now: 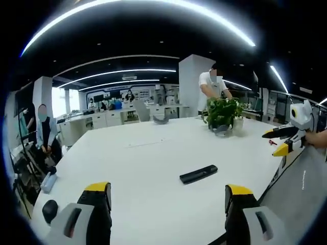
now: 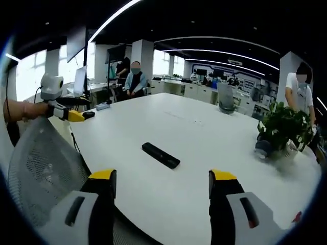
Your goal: Press the specified remote control buttons in sequence, fully releasing each button before pressing the next.
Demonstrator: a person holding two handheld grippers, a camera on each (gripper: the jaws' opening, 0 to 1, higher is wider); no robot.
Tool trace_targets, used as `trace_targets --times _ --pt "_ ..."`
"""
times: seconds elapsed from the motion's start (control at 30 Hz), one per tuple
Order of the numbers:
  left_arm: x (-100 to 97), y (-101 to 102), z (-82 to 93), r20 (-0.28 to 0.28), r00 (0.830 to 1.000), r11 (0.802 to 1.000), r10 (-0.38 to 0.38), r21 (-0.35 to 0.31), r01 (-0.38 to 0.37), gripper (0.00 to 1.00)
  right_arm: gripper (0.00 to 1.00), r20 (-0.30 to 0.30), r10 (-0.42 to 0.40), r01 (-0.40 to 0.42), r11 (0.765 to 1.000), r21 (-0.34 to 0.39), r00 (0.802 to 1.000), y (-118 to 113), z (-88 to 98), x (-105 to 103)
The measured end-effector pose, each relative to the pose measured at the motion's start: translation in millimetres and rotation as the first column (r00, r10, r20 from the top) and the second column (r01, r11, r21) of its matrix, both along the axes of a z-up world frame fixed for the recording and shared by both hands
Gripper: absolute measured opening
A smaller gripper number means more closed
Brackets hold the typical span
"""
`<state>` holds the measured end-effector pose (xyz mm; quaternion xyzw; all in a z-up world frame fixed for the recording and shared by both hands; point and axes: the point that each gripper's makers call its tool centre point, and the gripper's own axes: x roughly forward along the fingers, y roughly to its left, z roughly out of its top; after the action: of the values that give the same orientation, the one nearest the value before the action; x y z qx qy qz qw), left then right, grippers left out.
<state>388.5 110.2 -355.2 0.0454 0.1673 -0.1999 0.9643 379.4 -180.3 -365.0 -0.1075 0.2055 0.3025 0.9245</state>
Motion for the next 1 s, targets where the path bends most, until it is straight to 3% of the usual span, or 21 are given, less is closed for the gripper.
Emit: trace_targets --times 0.13,0.23,0.3,0.4,0.57,0.67,0.73,0.77,0.8,0.87,1.0 --pt "-2.0 -3 -3.1 -0.014 0.999 1.000 -0.029 0.008 0.029 0.96 0.77 -0.036 -0.042 0.043 0.999 0.013 0.998 -4 -3.4 0" --pt "-4.3 -6 -7.9 -0.046 0.997 0.998 -0.055 -0.026 0.054 0.96 0.75 -0.146 -0.064 0.081 0.990 0.118 0.987 -3 -9.3 -6" --pt "-5.1 -7 -8.8 -0.060 0.996 0.996 -0.064 -0.066 0.061 0.96 0.76 -0.132 -0.108 0.126 0.983 0.136 0.985 -11 -6.3 0" --pt "-5.1 -7 -8.6 -0.057 0.996 0.996 -0.065 -0.063 0.061 0.96 0.74 -0.158 -0.145 0.171 0.972 0.164 0.977 -15 -8.2 0" --pt "-4.7 -7 -9.5 -0.049 0.996 0.997 -0.070 -0.026 0.069 0.96 0.74 -0.160 -0.161 0.179 0.978 0.104 0.974 -15 -13.8 -2" --pt "-5.0 -10 -11.4 -0.059 0.995 0.996 -0.085 -0.011 0.084 0.95 0.72 -0.137 -0.153 0.155 0.988 0.004 0.979 -17 -17.2 -1" --pt "-5.0 -10 -10.7 -0.050 0.995 0.996 -0.088 0.001 0.088 0.95 0.72 -0.140 -0.138 0.138 0.990 -0.014 0.980 -12 -20.6 -3" --pt "-4.9 -9 -11.2 -0.037 0.995 0.995 -0.097 0.031 0.098 0.95 0.74 -0.186 -0.094 0.094 0.996 -0.008 0.978 -4 -25.3 -11" --pt "-4.8 -8 -12.2 -0.055 0.995 0.996 -0.083 0.020 0.085 0.95 0.76 -0.175 -0.105 0.106 0.994 -0.004 0.979 -3 -24.4 -7" --pt "-2.2 -5 -9.2 -0.047 0.997 0.998 -0.068 -0.002 0.068 0.95 0.77 -0.144 -0.085 0.075 0.995 -0.071 0.986 -5 -23.6 -6" --pt "-4.1 -11 -4.1 -0.034 0.995 0.993 -0.094 -0.072 0.092 0.95 0.77 -0.142 -0.075 0.063 0.994 -0.086 0.987 -5 -25.0 -8"
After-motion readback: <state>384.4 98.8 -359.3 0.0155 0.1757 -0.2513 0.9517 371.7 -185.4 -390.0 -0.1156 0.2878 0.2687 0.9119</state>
